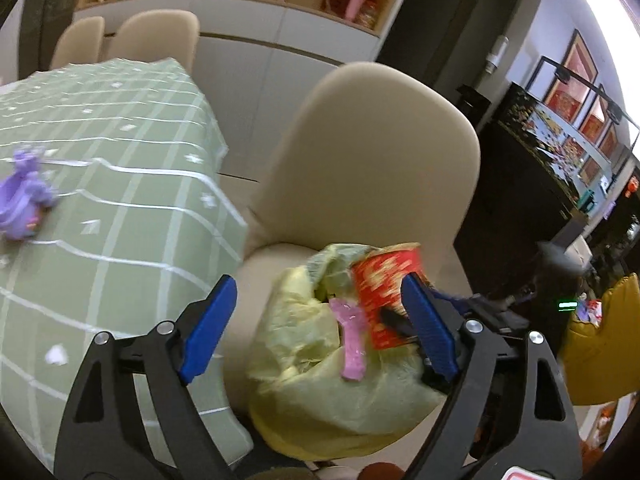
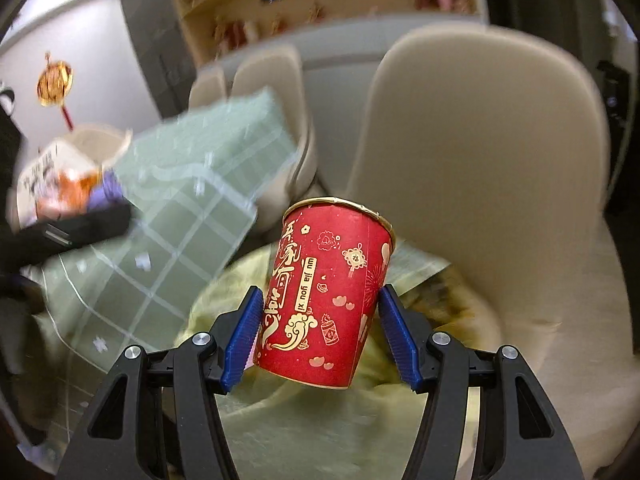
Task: Collect trash
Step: 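Carry the red cup and pink wrapper to the yellow-bagged bin and release both, then grasp a pink candy stick with the left gripper while the right grasps an orange snack bag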
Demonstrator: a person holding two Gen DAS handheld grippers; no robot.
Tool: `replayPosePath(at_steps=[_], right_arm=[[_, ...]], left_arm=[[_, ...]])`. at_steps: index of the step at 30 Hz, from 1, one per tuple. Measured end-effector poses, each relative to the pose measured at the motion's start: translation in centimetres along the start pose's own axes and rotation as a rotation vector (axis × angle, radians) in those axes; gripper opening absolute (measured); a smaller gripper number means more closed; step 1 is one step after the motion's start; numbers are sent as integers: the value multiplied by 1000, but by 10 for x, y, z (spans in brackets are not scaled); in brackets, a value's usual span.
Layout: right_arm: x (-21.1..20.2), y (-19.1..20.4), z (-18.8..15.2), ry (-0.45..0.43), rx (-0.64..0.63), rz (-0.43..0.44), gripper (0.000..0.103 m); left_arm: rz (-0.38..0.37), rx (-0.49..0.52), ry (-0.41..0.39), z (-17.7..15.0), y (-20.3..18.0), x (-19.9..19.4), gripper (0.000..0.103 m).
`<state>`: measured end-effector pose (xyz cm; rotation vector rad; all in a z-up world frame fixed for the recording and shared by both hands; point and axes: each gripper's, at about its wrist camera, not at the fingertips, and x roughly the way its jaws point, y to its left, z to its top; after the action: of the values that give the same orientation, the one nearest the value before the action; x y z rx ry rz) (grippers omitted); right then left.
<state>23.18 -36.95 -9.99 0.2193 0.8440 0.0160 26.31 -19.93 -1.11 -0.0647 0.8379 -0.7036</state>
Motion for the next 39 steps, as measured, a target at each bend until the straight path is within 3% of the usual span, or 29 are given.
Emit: replayPosePath(at_steps=[4,6,11,15,18,21,26,31,39], right_arm=[[46,7,-19,213,-44,-49,57],[47,7,-21,236,-21,-23,56],[33,14,-22,177,-37,-113,56],[20,11,-22,174,-3,-89,58],[2,12,-18,81,-10,-108,58],[-18,25,-13,18,-36,-129,58],[-44,62,4,-38,-83,-62,58],[-59,138,20,-119,-204,-1,58],[-34,240,34,-95,-279,210,58]], left_arm=[[34,-14,-55,-2,16,-28,86],[43,-21,-74,-3,23,-37,89],[70,-14,-109,-4,36,-62,94],[122,-8,-158,-8,51,-82,94],[156,-24,-191,-13,69,-98,94],[166,-63,-165,-20,93,-112,94],[251,-73,-193,-36,125,-147,94],[351,-106,-241,-49,168,-195,94],[553,-260,-273,-81,288,-275,94]])
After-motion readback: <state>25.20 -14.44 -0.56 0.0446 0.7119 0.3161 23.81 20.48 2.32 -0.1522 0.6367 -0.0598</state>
